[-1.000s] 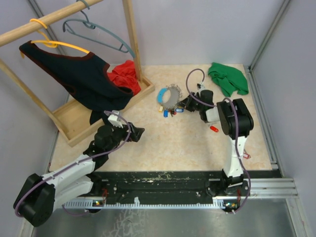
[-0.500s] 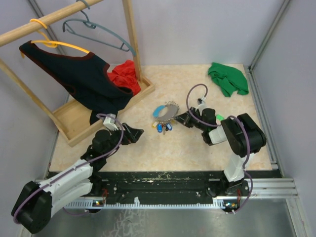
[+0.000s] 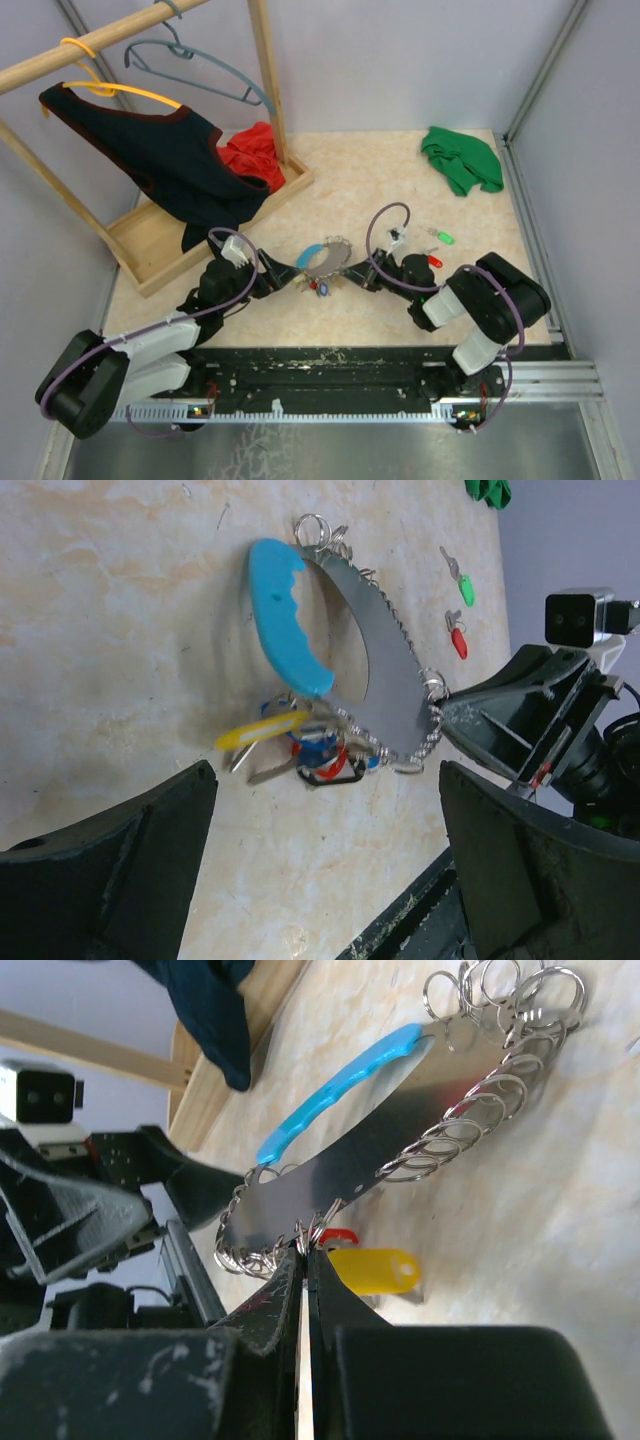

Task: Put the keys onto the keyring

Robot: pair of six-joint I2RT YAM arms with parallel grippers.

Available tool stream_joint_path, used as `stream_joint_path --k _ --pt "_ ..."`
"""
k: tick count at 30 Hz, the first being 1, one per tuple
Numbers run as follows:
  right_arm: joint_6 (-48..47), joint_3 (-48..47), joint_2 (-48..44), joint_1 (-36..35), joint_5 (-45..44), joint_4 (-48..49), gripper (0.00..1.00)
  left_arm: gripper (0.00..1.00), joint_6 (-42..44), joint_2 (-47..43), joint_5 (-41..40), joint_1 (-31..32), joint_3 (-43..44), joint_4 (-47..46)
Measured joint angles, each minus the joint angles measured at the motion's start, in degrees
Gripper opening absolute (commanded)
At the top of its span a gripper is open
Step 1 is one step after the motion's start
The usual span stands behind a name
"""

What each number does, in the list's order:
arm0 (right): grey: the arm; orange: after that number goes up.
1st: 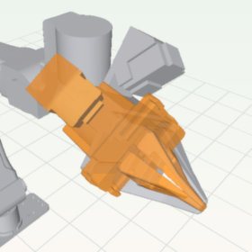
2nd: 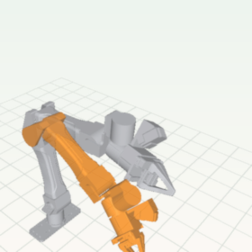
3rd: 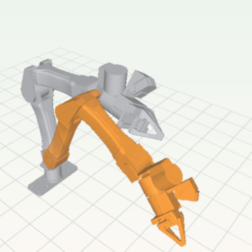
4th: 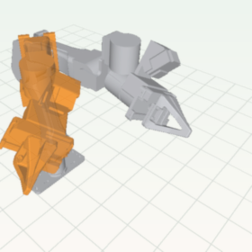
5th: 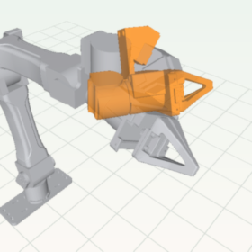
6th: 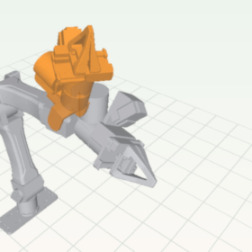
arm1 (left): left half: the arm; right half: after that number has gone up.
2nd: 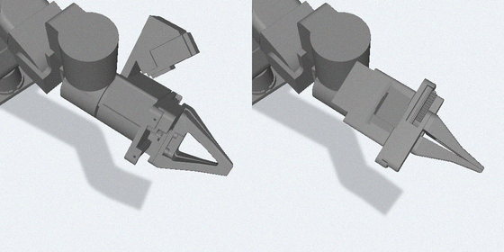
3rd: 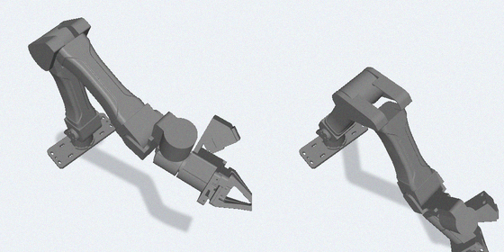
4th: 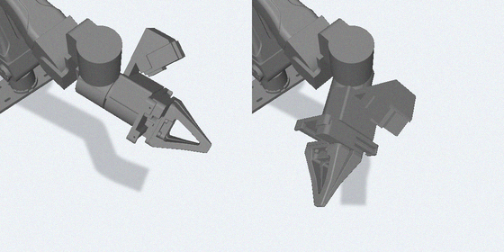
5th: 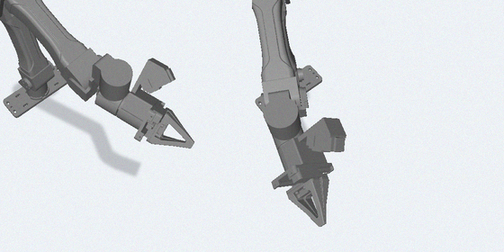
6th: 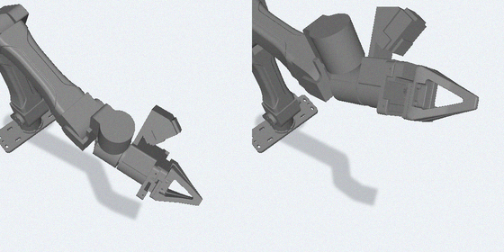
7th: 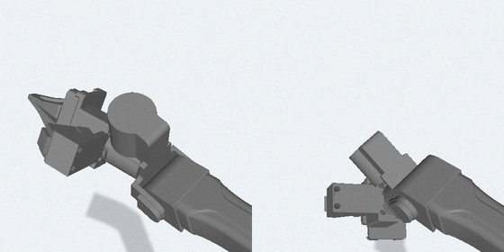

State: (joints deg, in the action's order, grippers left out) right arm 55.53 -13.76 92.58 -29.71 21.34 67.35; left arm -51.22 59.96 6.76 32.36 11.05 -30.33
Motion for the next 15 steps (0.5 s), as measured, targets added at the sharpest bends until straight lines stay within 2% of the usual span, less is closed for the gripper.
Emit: stream_joint_path --k 7,15 --pt "-1.4 1.5 -0.2 -7.5 -4.5 -0.7 0.0 0.94 -1.7 2.7 0.3 0.0 -0.1 -2.7" --pt "-6.0 1.6 -0.2 -11.9 -7.5 -7.5 0.14 0.93 0.5 0.5 -0.8 0.0 -0.4 -0.2"
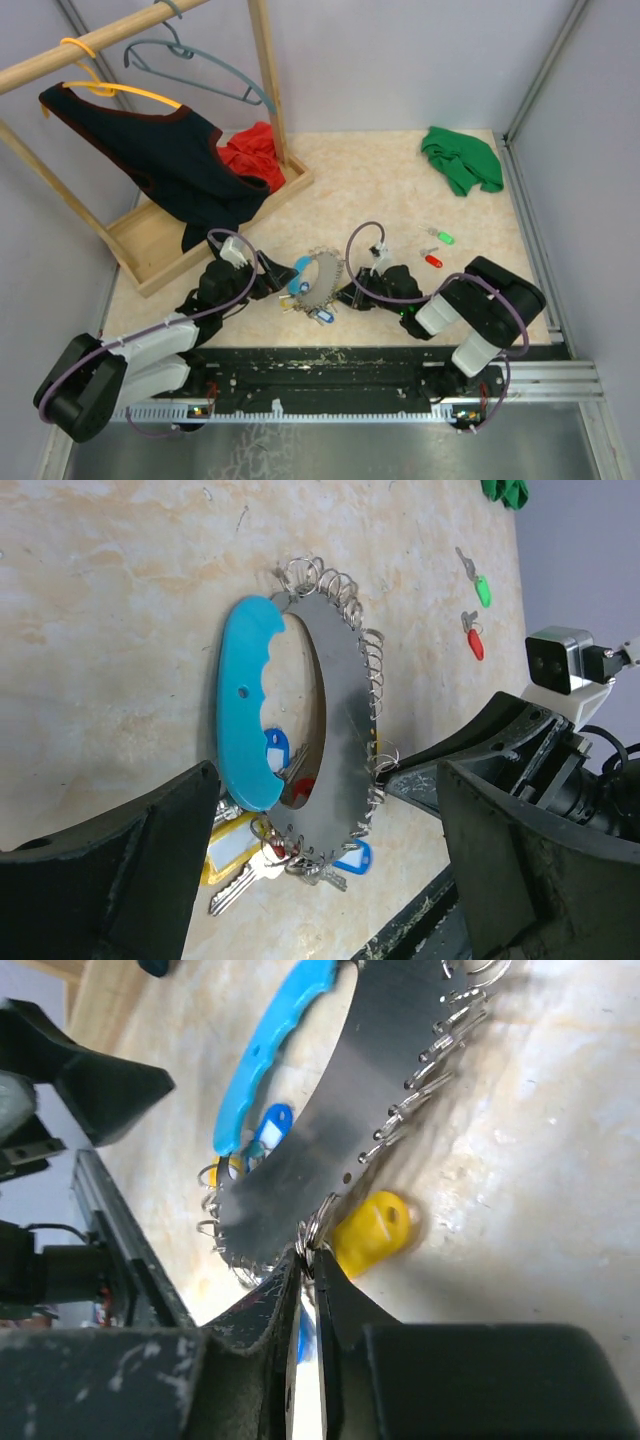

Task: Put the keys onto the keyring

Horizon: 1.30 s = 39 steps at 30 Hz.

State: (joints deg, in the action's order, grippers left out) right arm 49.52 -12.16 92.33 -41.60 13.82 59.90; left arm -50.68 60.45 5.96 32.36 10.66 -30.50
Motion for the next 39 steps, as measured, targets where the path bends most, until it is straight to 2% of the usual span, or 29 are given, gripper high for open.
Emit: stream_joint_path --k 5,9,16,21,27,39 --pt "-4.6 -1.4 -2.1 -0.3 -1.7 -8.0 0.25 0.91 3.2 -1.0 -0.3 0.0 0.0 3.2" --pt "-10.2 -3.1 -8.5 -0.3 -2.8 -17.1 0.31 0.88 6.3 -1.4 -0.3 0.0 0.3 6.4" --pt "-22.5 -7.1 -19.7 -0.3 -5.4 -34.4 0.32 0.84 11.8 -2.3 0.6 0.0 2.8 11.7" --pt "-29.6 -10.1 -20.4 -0.3 -5.1 -40.9 0.28 0.77 14.9 -2.2 1.3 0.2 4.7 14.3" --pt "-32.9 -13.1 -15.5 -0.3 -3.3 -42.9 0.24 0.69 18.3 0.1 2.3 1.6 8.7 16.5" --pt "-32.8 -15.9 -10.4 -0.3 -1.9 -42.4 0.2 0.63 22.7 10.5 4.7 4.2 14.0 16.6"
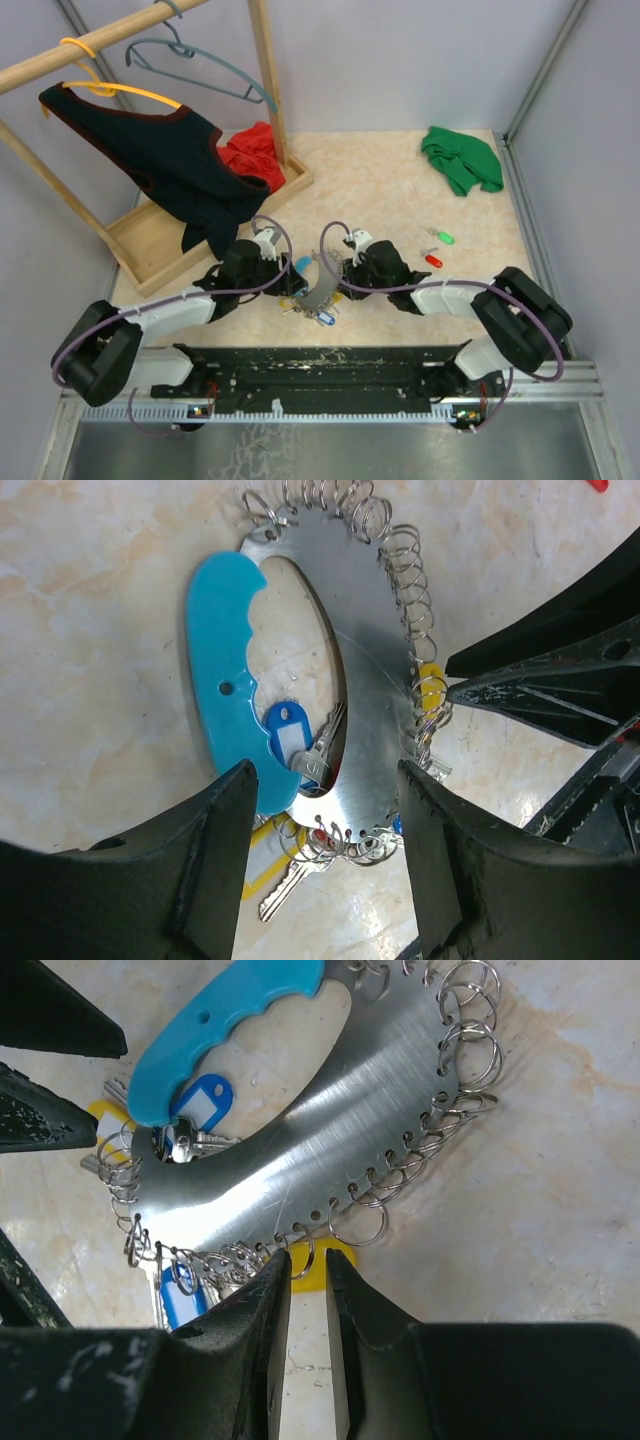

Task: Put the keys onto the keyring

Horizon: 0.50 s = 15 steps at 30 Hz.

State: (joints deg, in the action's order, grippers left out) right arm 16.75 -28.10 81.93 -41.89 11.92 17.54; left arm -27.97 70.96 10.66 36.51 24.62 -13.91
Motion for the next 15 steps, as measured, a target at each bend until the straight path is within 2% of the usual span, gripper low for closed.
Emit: stream_joint_path --k 7,15 --pt "1.7 -0.6 2.3 0.0 0.0 0.5 0.2 0.61 0.6 3.4 1.9 0.1 0.0 -0.9" --pt "4.0 -0.9 3.9 0.0 2.6 1.8 0.26 0.6 0.6 5.1 3.5 0.2 0.0 -2.8"
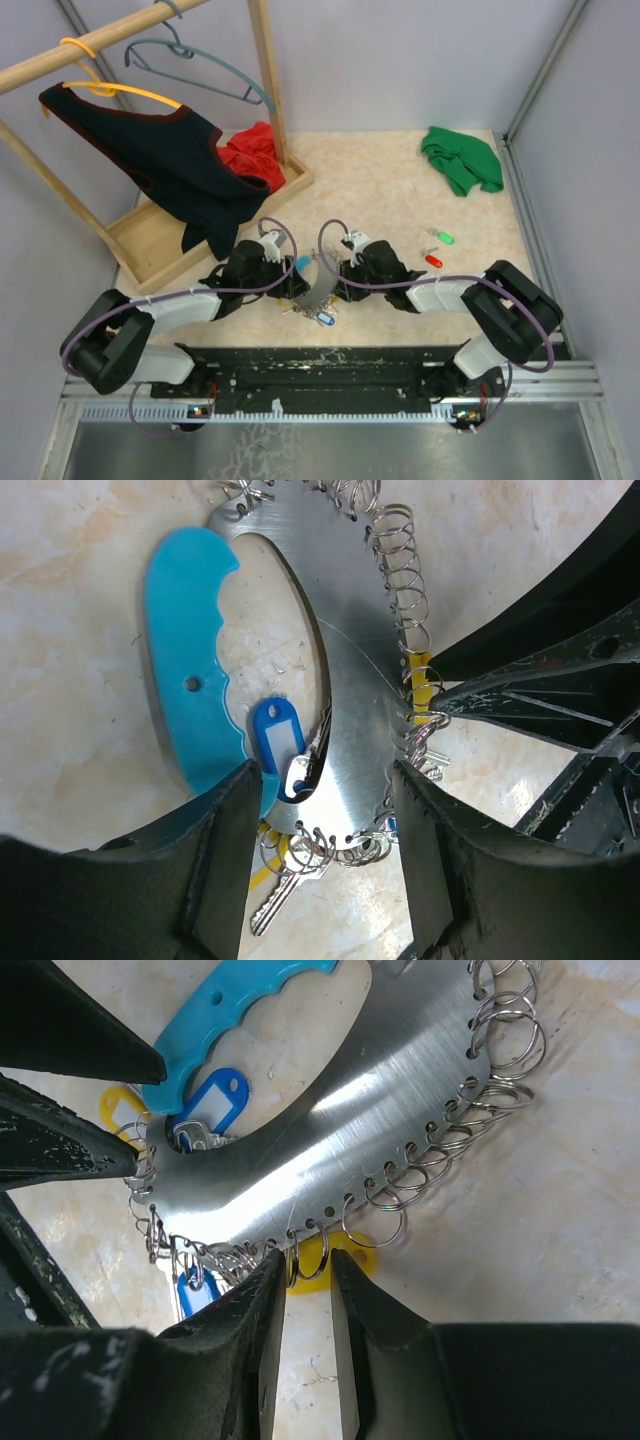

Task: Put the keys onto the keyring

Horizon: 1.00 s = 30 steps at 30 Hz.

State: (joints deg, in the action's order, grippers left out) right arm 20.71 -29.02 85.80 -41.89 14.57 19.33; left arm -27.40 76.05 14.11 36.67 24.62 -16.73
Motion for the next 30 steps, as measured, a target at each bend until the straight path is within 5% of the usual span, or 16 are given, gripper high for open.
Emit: stream_joint_path --k 5,11,30 --pt "0.6 0.0 0.2 0.0 1.1 0.2 0.22 0.59 -0.3 0.6 0.9 0.0 -0.2 -1.7" --pt "0.9 -0.4 0.2 0.0 1.5 0.5 0.0 0.61 -0.9 0.8 1.6 0.0 -1.1 -3.3" --pt "-17.7 -12.4 -5.1 0.0 -0.1 -15.1 0.0 0.7 9.7 -7.7 3.1 -0.1 -1.4 -10.8"
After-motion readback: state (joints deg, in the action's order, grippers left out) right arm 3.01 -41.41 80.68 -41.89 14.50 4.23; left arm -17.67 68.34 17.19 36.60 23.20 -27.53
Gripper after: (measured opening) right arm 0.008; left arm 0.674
